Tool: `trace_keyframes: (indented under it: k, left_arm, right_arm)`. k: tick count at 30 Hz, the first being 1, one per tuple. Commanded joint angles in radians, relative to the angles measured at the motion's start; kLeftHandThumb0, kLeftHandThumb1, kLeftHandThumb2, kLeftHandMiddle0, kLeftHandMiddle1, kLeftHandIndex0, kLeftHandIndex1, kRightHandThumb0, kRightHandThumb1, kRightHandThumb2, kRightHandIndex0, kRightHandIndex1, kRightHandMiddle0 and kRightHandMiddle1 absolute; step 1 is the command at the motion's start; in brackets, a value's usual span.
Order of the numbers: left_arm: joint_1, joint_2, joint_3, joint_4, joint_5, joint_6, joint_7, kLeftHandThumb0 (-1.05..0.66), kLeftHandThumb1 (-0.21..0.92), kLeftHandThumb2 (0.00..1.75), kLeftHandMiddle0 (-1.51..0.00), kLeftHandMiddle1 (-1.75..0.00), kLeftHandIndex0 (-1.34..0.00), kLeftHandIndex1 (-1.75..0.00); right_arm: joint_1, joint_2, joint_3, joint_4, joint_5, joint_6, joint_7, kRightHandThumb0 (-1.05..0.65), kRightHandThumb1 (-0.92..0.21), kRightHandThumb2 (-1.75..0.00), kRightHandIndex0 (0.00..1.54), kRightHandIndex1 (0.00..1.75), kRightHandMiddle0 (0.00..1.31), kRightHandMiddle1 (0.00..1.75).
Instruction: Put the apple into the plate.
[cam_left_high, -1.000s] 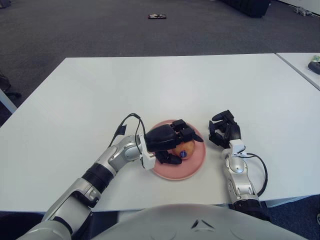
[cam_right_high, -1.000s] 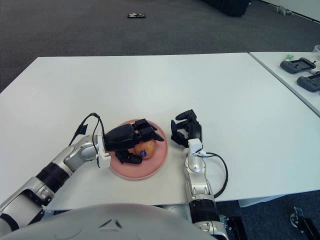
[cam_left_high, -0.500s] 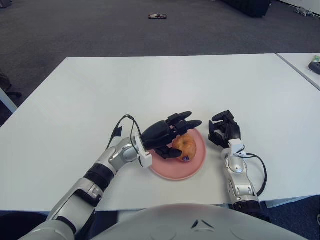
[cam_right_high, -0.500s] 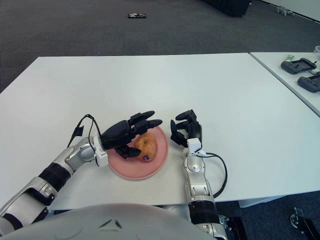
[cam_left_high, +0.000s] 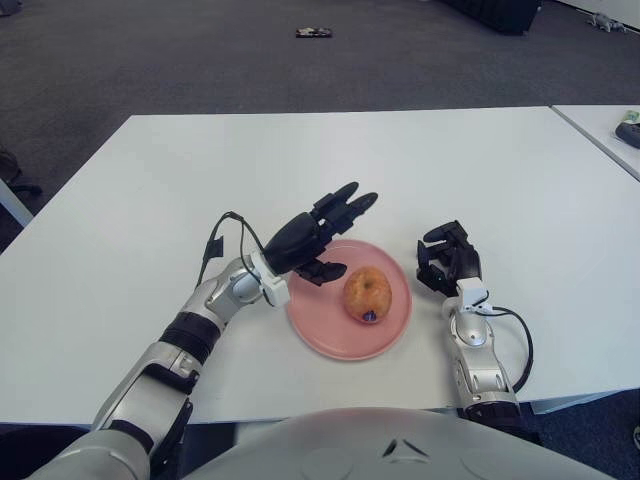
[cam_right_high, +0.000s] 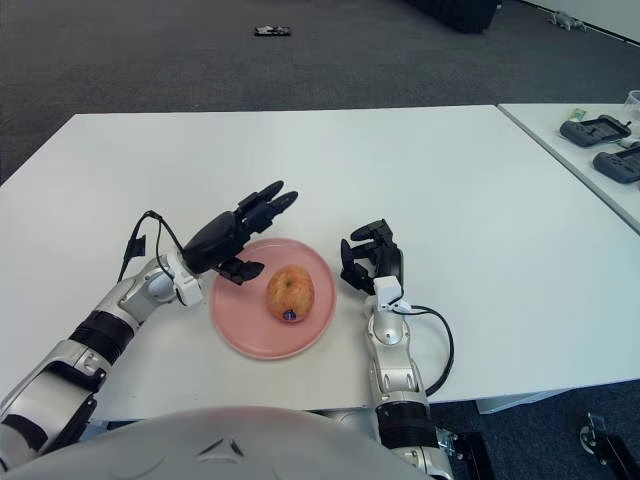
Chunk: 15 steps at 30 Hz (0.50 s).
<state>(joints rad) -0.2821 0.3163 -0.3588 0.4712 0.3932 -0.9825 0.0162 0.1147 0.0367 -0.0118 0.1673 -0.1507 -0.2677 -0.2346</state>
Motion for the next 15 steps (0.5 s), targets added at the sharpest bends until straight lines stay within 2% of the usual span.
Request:
trace_keyframes:
  k: [1, 4, 8, 12, 15]
  left_arm:
    - [0.028, 0.008, 0.032, -0.014, -0.151, 0.069, -0.082, -1.01, 0.92, 1.01, 0.00, 0.00, 0.00, 0.00]
    - [0.056, 0.004, 0.076, -0.037, -0.237, 0.141, -0.110, -1.02, 0.92, 1.02, 0.00, 0.00, 0.00, 0.00]
    - [0.073, -0.050, 0.132, -0.073, -0.238, 0.230, -0.058, -1.01, 0.92, 1.02, 0.00, 0.00, 0.00, 0.00]
    - [0.134, -0.087, 0.198, -0.146, -0.259, 0.268, -0.009, -0.99, 0.92, 1.04, 0.00, 0.00, 0.00, 0.00]
    - [0.164, -0.157, 0.242, -0.153, -0.345, 0.296, 0.017, -0.96, 0.92, 1.02, -0.02, -0.02, -0.01, -0.01]
  right_arm:
    - [-0.003, -0.002, -0.009, 0.014, 0.019, -0.009, 0.012, -0.39, -0.66, -0.89, 0.52, 1.49, 0.35, 1.75]
    - [-0.005, -0.004, -0.009, 0.020, 0.023, -0.021, 0.018, -0.39, -0.66, -0.89, 0.52, 1.50, 0.35, 1.75]
    - [-0.007, -0.008, -0.011, 0.029, 0.027, -0.037, 0.023, -0.39, -0.65, -0.89, 0.53, 1.50, 0.35, 1.75]
    - [-0.008, -0.010, -0.012, 0.035, 0.027, -0.048, 0.024, -0.39, -0.64, -0.91, 0.54, 1.49, 0.36, 1.75]
    - [-0.009, -0.011, -0.012, 0.038, 0.029, -0.050, 0.026, -0.39, -0.64, -0.91, 0.54, 1.48, 0.36, 1.75]
